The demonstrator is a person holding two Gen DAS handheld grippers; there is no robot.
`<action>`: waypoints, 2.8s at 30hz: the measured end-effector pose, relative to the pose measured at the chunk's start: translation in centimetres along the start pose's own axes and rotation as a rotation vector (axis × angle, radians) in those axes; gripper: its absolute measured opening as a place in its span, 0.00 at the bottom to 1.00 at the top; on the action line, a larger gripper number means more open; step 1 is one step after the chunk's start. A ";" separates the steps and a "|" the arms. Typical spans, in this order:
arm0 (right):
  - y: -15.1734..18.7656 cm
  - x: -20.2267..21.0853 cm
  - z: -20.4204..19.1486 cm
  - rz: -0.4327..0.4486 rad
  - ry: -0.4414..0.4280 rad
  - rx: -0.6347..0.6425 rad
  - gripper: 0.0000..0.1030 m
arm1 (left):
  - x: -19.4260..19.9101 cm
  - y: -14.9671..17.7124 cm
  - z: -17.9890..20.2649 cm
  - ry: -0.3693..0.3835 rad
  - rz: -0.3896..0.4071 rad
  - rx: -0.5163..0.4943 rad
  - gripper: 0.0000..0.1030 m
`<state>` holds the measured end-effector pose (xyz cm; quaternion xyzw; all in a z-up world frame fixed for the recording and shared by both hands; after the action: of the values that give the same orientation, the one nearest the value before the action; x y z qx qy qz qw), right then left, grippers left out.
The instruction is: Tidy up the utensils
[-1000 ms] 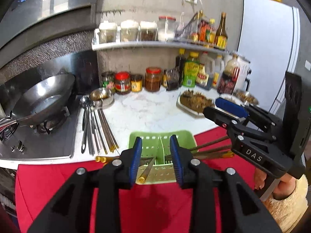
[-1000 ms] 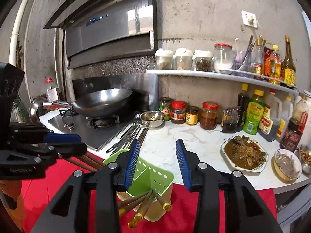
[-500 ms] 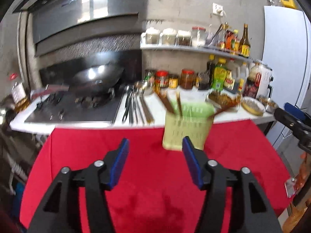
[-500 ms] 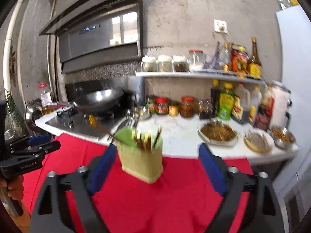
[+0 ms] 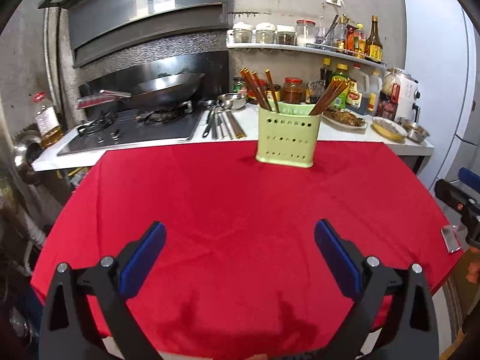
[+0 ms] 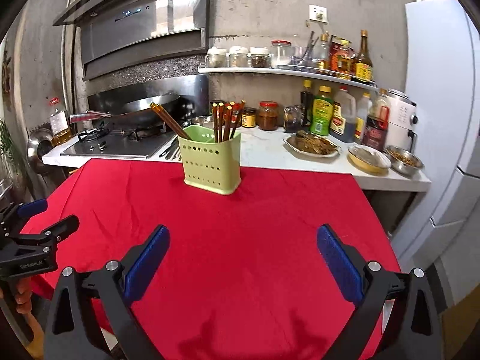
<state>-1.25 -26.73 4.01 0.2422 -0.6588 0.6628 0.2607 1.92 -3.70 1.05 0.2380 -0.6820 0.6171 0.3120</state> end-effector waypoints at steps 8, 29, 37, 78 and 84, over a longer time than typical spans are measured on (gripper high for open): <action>2.2 2.9 0.5 0.001 0.059 -0.006 0.94 | 2.4 2.0 0.4 0.002 -0.020 -0.003 0.94; 3.0 2.4 1.5 -0.019 0.065 -0.029 0.94 | 2.4 2.0 0.8 -0.012 -0.025 -0.015 0.94; 3.0 2.3 1.5 -0.021 0.065 -0.027 0.94 | 2.3 2.0 0.8 -0.011 -0.029 -0.018 0.94; 2.6 2.1 1.2 -0.018 0.058 -0.028 0.94 | 2.2 1.7 0.6 -0.017 -0.028 -0.017 0.94; 2.6 2.1 1.2 -0.018 0.057 -0.029 0.94 | 2.2 1.7 0.5 -0.016 -0.027 -0.017 0.94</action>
<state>-4.58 -27.87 3.48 0.2253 -0.6583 0.6575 0.2890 -0.86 -3.85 1.41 0.2496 -0.6865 0.6050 0.3169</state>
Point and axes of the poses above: each gripper's, at about its wrist camera, not at the fingertips, and x roughly against the way its jaws point, z to its right, y to its underside, the point moved 3 cm from there along -x, roughly the way its jaws point, and after that the axes turned 8 degrees about -z, right-handed, at the moved point
